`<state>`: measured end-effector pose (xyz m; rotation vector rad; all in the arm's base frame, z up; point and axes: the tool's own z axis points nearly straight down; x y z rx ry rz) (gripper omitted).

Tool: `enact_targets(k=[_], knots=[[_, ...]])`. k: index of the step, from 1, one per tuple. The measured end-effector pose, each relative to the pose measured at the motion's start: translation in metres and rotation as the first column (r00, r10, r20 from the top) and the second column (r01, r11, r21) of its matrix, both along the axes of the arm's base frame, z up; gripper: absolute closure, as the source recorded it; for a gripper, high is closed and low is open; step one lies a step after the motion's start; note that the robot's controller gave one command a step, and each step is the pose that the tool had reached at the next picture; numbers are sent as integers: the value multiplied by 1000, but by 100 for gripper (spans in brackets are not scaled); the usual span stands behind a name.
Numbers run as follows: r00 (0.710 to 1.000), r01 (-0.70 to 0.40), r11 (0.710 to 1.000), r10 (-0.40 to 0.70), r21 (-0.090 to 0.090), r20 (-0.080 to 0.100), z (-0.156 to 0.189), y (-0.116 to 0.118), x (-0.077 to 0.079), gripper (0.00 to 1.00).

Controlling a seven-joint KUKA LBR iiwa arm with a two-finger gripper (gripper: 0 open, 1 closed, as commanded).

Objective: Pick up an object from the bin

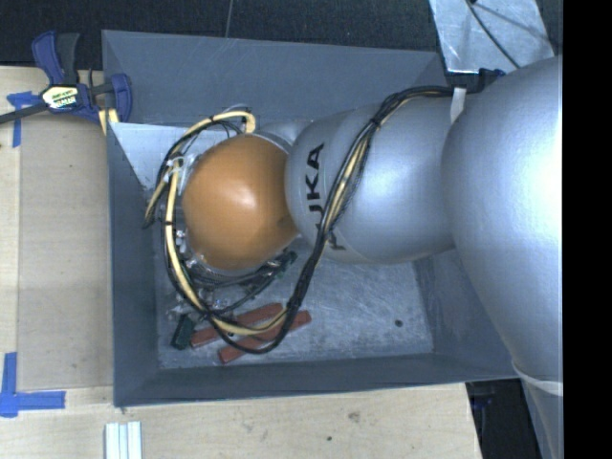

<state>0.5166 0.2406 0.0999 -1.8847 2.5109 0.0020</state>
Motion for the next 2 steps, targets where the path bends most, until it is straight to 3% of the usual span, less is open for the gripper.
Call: enact_targets(k=[2], knots=[[1000, 2, 1000, -2, 1, 2, 11, 0, 1, 100]])
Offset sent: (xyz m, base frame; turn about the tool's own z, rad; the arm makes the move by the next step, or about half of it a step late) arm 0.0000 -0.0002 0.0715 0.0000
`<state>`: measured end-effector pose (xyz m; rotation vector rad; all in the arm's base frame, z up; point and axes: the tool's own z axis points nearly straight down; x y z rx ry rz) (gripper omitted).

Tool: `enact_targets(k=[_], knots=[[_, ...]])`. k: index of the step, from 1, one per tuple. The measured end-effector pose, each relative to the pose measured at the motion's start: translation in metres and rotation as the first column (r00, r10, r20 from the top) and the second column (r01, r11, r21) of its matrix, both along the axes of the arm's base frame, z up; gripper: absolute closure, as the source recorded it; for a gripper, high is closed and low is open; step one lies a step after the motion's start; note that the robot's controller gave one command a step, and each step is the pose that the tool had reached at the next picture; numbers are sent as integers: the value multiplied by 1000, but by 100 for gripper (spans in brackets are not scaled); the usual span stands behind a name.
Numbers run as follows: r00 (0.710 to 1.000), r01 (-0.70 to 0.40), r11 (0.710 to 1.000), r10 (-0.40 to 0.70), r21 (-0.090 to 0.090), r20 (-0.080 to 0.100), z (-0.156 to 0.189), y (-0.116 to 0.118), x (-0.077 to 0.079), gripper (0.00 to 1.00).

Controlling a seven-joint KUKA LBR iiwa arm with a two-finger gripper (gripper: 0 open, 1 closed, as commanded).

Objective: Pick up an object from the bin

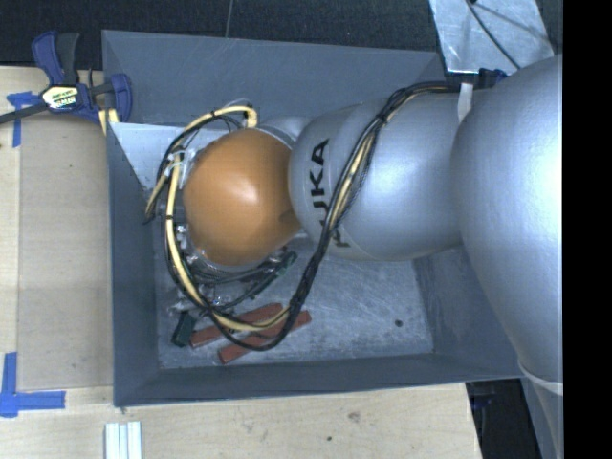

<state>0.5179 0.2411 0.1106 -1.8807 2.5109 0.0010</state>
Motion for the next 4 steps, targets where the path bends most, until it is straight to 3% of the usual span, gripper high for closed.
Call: enact_targets(k=[1, 4], knots=[[1000, 1, 1000, -1, -3, -9, 16, -1, -2, 100], [1000, 3, 1000, -3, 0, 0, 44, 0, 0, 100]])
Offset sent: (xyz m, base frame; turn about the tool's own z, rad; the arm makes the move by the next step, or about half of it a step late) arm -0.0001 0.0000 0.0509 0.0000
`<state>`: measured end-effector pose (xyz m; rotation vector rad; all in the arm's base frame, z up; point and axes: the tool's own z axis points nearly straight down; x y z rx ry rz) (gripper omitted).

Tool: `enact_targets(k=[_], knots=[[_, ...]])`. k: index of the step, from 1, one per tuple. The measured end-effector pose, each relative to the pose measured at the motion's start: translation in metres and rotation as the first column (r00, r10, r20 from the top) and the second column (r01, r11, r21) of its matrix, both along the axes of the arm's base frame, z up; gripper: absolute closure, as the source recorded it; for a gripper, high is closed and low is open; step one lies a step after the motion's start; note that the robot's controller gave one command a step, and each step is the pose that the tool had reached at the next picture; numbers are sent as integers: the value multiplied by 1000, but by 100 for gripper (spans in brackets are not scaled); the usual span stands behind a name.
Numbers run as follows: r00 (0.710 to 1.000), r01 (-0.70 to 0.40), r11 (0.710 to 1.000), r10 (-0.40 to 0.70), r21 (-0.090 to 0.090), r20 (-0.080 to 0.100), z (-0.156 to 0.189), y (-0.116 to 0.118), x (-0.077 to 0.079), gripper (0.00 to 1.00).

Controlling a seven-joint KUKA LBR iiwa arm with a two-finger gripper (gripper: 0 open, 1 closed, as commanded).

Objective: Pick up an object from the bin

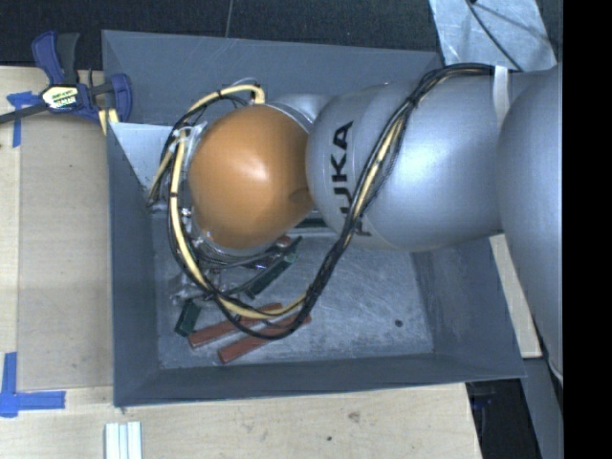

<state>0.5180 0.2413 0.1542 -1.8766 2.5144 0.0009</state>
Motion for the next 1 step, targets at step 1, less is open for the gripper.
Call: enact_targets(k=[1], knots=[[1000, 1, 1000, -1, -1, -1, 8, 0, 0, 100]])
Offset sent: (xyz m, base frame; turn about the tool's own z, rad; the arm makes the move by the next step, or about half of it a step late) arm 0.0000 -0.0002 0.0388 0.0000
